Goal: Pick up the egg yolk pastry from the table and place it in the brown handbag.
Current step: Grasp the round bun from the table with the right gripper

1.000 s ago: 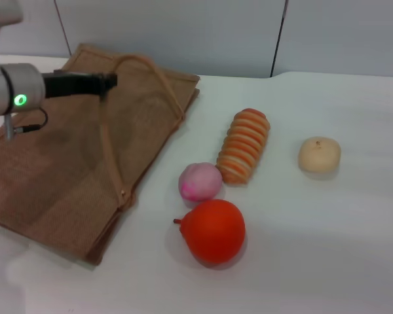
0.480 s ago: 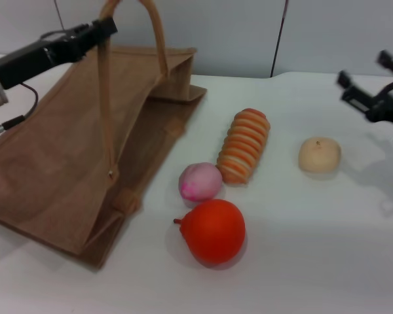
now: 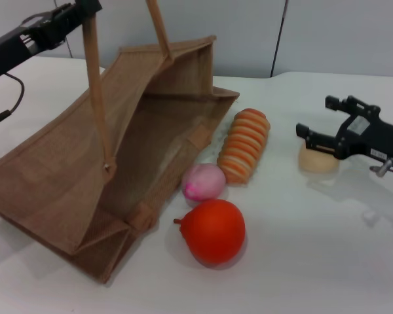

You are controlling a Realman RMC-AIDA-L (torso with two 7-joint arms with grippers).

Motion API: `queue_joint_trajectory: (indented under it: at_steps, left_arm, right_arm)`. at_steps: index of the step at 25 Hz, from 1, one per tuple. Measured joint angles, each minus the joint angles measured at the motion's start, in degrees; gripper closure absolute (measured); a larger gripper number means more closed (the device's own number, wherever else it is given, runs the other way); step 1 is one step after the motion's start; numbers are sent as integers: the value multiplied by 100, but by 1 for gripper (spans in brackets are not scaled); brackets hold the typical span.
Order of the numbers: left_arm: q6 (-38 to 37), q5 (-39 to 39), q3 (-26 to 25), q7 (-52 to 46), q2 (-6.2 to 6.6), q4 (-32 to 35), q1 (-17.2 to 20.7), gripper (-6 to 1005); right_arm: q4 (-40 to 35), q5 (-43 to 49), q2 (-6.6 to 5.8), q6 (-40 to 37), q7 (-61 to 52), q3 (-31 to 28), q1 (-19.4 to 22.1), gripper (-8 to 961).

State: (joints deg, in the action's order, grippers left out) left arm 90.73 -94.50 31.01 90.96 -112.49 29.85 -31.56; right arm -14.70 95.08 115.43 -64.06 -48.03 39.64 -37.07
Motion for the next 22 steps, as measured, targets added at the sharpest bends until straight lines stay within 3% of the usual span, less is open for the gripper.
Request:
queue_joint_trajectory:
  at_steps: [10, 19, 22]
  left_arm:
    - [31, -25, -46, 32, 4, -32, -2, 878]
    - [-8, -32, -57, 40, 4, -74, -5, 878]
    - [-2, -33, -121, 102, 86, -286, -27, 878]
  right_arm:
    - [-165, 1196, 12, 882, -930, 20, -191, 58]
    - [-183, 1878, 10, 1020, -1474, 22, -311, 56]
    - [-185, 1905, 17, 1007, -1497, 25, -317, 57]
